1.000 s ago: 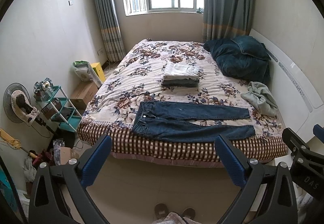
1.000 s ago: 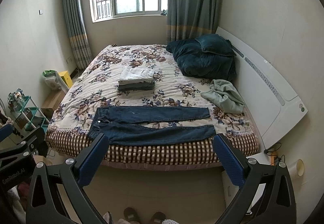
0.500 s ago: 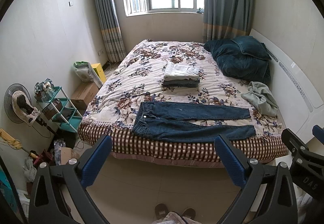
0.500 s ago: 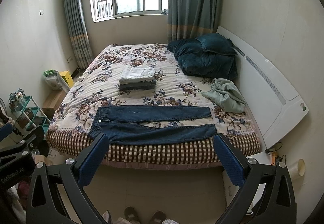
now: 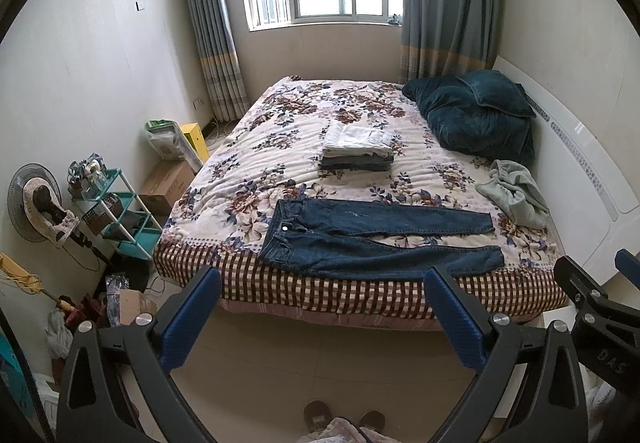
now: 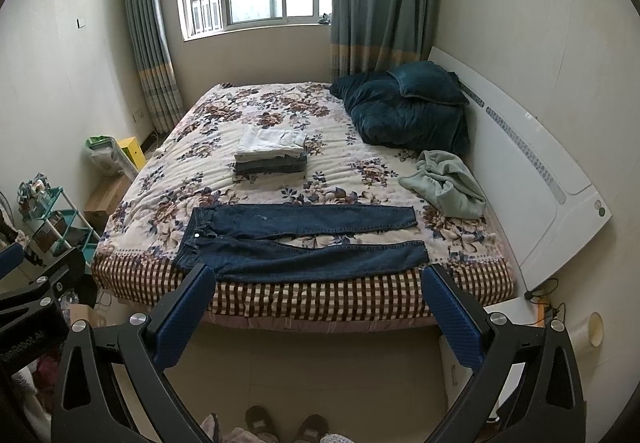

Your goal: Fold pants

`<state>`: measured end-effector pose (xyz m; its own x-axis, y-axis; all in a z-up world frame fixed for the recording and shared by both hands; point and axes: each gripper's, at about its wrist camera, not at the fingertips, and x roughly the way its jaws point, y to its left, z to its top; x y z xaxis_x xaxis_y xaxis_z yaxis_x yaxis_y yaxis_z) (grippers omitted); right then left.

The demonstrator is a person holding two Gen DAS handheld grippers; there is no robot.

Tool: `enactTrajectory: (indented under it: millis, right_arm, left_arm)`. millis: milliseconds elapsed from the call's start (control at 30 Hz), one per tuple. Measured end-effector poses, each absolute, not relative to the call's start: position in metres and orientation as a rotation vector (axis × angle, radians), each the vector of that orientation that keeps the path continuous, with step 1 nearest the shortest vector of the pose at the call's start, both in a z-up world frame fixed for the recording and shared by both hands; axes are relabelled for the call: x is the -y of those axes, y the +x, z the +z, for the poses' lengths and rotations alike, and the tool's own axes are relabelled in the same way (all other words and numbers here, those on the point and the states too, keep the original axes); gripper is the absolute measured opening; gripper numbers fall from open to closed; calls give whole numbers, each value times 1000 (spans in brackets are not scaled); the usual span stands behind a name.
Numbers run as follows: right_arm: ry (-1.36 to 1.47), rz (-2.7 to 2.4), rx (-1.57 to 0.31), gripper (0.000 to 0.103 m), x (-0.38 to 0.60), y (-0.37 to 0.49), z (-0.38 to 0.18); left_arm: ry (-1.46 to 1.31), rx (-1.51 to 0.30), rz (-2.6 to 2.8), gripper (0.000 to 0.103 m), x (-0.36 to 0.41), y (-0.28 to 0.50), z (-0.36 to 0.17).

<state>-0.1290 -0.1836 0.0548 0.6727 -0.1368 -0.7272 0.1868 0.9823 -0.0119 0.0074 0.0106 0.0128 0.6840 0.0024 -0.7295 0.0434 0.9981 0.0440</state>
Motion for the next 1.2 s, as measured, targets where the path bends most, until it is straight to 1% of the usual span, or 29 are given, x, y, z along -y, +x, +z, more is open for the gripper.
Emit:
enactTrajectory:
  millis: [433, 700, 867, 1000, 1200]
  right_arm:
    - [64, -165, -820, 103, 192, -122, 52]
    - [70, -145, -840, 103, 211, -100, 26]
    - [73, -174, -883, 103, 226, -67, 1]
    - [86, -207, -930, 103, 242, -24, -28]
    - [153, -253, -1006, 103, 269, 69, -93]
  left_arm:
    - [46, -826, 1, 103, -6, 1, 1]
    - [36, -852, 58, 103, 9, 22, -18]
    - [27, -909, 80, 103, 14, 60, -39]
    - [44, -951, 77, 103, 22, 105, -62]
    - [101, -1034, 46, 103, 35, 210, -113]
